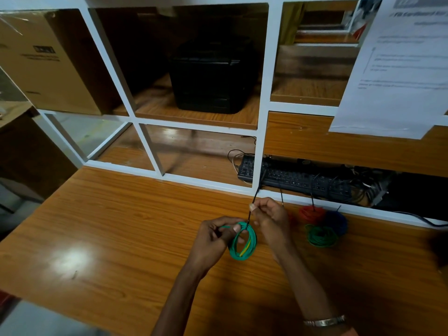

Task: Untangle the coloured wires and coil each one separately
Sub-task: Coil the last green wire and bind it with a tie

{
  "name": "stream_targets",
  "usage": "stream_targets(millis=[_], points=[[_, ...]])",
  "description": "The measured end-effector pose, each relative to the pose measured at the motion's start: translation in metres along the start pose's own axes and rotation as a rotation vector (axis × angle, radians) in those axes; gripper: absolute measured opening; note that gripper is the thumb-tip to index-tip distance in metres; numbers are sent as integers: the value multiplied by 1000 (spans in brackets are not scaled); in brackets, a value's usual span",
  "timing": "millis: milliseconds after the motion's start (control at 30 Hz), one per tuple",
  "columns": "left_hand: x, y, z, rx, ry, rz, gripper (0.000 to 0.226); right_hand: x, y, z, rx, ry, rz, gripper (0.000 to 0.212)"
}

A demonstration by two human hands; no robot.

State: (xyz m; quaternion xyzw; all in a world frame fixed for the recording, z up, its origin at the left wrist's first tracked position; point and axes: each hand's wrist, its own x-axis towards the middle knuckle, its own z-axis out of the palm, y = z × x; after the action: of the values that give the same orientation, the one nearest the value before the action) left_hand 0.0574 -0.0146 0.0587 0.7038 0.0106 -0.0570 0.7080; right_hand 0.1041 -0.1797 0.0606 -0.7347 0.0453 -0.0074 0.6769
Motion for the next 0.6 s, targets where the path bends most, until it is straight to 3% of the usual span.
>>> stream_targets(millis=[167, 300, 500, 600], points=[[-4, -6, 1, 11, -9, 8, 22, -3, 6, 2, -117, 31, -41, 10], [-2, -10, 0, 20, 31, 22, 23, -4, 1, -1, -115, -48, -140, 7], [-4, -12, 9, 66, -29, 23, 23, -3, 23, -3, 24, 11, 182, 7], [-8, -21, 13, 62, 19, -9, 22, -8, 27, -4, -2, 18, 176, 5]])
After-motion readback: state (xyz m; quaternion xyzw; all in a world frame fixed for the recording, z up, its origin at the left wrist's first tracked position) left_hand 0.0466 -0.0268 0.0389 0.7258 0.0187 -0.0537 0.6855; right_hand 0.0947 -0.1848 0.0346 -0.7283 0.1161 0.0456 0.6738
